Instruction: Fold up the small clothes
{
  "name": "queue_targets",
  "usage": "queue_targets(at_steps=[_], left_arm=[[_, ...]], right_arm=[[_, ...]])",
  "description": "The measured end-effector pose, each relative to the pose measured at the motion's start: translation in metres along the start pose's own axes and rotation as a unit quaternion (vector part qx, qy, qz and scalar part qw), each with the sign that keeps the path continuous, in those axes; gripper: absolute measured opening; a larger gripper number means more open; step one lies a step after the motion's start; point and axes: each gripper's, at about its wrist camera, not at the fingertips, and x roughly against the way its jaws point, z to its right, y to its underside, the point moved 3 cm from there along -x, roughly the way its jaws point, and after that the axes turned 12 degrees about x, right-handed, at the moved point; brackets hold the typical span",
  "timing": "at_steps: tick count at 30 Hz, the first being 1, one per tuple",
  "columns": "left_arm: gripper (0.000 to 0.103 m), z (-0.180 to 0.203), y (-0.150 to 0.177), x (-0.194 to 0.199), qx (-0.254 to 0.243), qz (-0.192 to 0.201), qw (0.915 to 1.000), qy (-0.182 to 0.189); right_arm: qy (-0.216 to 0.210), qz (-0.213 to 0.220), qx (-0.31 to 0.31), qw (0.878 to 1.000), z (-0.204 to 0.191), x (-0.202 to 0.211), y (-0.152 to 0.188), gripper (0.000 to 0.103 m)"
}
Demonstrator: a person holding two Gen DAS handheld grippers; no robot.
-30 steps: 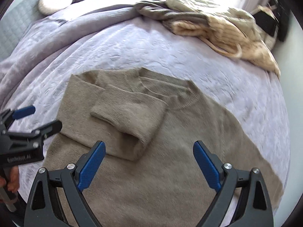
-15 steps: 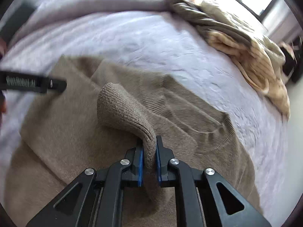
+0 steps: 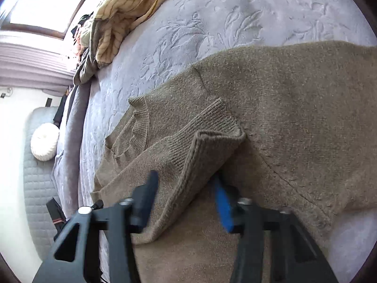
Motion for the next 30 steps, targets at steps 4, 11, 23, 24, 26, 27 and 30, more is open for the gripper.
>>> queue_targets(at_steps=[4, 11, 23, 24, 26, 27, 30], left_arm=[[0.01, 0.0, -0.008, 0.011, -0.011, 0.027, 0.9996, -0.001], [0.01, -0.018, -0.009, 0.006, 0.013, 0.03, 0.9993, -0.019], [0.018, -0.064, 0.035, 0.075, -0.009, 0.069, 0.9934, -0.092], [0.037, -0.07, 0.04, 0.076, -0.004, 0.065, 0.9934, -0.094], [0.1, -0.083, 0.051, 0.084, 0.009, 0.076, 0.9914, -0.106], [0.1, -0.087, 0.056, 0.088, 0.009, 0.086, 0.9905, -0.107], [0.1, -0.1, 0.065, 0.091, 0.01, 0.076, 0.9914, -0.106]], right_arm=[[-0.008, 0.034, 0.049, 0.998, -0.018, 0.016, -0.009, 0.009], [0.027, 0.021, -0.024, 0.999, 0.048, 0.011, 0.008, 0.011], [-0.171, -0.145, 0.057, 0.973, -0.119, -0.064, 0.119, 0.052], [-0.184, -0.158, 0.063, 0.968, -0.14, -0.083, 0.131, 0.051], [-0.196, -0.169, 0.074, 0.963, -0.171, -0.11, 0.145, 0.051], [-0.199, -0.171, 0.077, 0.962, -0.181, -0.119, 0.15, 0.051], [-0.189, -0.161, 0.089, 0.965, -0.206, -0.144, 0.153, 0.051]])
